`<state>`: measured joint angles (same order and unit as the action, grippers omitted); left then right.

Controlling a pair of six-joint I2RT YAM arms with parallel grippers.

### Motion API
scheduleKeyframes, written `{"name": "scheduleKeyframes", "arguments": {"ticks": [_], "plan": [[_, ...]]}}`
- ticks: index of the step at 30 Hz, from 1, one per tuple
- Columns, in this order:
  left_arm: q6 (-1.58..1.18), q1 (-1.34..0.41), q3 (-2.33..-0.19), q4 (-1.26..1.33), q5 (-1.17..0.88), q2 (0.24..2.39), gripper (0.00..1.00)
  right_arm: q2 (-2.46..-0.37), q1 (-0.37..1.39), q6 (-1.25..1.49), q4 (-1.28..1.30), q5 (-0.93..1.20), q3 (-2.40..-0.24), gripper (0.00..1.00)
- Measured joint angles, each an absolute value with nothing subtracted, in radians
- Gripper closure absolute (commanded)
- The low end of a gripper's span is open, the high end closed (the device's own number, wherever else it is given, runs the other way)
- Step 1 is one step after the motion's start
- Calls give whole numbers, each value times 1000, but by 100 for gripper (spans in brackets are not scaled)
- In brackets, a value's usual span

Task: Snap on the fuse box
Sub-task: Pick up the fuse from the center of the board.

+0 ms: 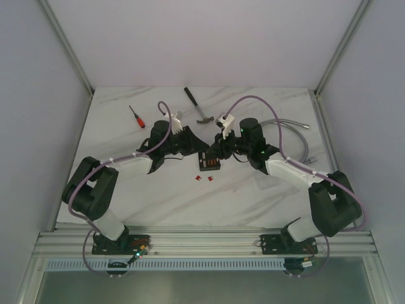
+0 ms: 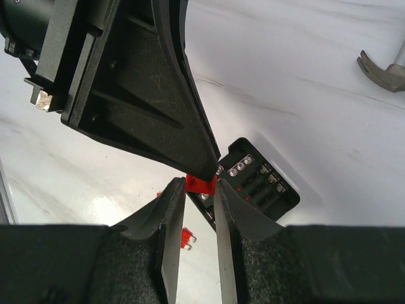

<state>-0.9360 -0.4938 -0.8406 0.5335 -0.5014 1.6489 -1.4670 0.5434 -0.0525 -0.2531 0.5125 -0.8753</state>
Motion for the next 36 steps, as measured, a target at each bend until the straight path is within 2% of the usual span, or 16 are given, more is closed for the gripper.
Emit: {"name": "scheduleKeyframes", "arguments": {"ticks": [8,14,21,26,36], "plan": [[-971,-491,-804,592,-513,1625,83,-1467,548,-37,-279,527,-870,75],[-1005,-488,-792,630,-527,1625,100,-1467,552,-30,-290,527,-865,74],[-1020,-486,-769,632,-525,1599,100,-1466,556,19,-345,523,-855,60],[-1036,-486,-745,639,-496,1534,100,-1430,558,154,-477,499,-784,47],[-1153,-486,-661,767,-400,1436,100,-1382,558,569,-849,471,-676,44]]}}
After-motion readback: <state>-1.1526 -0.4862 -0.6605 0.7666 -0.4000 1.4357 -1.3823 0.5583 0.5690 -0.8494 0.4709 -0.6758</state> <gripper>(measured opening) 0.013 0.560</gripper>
